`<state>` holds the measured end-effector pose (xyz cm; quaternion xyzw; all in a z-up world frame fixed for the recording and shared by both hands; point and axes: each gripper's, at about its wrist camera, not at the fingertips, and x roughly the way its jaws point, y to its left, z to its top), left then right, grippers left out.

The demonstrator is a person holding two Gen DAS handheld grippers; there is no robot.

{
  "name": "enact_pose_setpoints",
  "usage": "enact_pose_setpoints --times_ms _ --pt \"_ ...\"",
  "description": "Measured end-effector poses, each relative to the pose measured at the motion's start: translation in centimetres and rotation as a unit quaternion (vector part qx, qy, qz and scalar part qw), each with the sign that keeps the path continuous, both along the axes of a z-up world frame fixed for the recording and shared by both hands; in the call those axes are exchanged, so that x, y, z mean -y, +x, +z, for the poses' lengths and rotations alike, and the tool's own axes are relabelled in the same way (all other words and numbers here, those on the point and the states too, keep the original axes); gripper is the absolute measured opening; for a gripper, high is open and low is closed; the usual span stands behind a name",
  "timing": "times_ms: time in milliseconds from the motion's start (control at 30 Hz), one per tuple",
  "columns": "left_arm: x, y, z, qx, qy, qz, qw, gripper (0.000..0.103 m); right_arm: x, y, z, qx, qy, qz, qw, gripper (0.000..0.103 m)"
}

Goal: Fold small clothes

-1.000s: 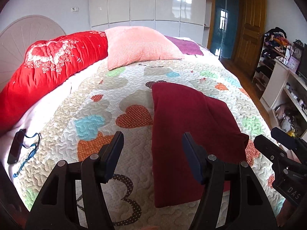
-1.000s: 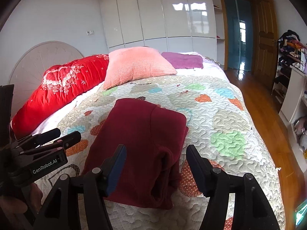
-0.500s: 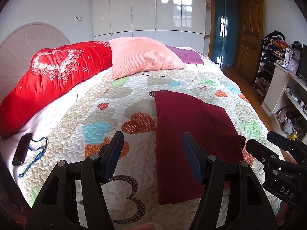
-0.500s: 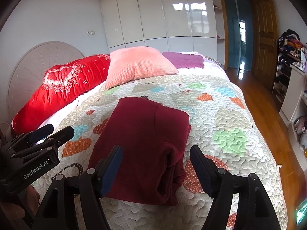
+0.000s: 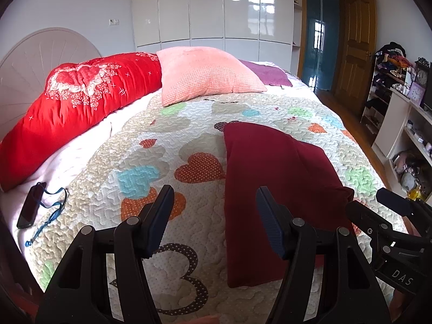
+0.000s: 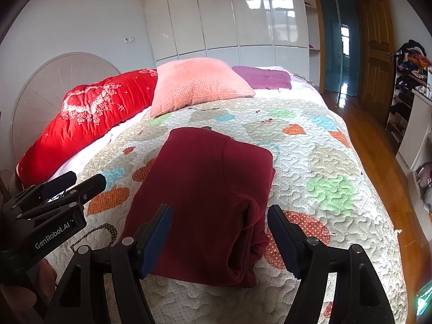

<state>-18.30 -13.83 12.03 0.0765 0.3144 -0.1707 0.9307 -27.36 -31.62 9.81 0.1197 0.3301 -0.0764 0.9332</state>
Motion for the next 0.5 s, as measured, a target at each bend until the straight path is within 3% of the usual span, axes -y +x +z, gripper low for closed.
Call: enact_pose_setpoints --times_ms 500 --pt "-0.1 1.0 -1.1 -0.011 -0.007 0.006 0.9999 0.064 -0.1 0.9 -1.3 -0.017 0.012 0.006 1.000 0.071"
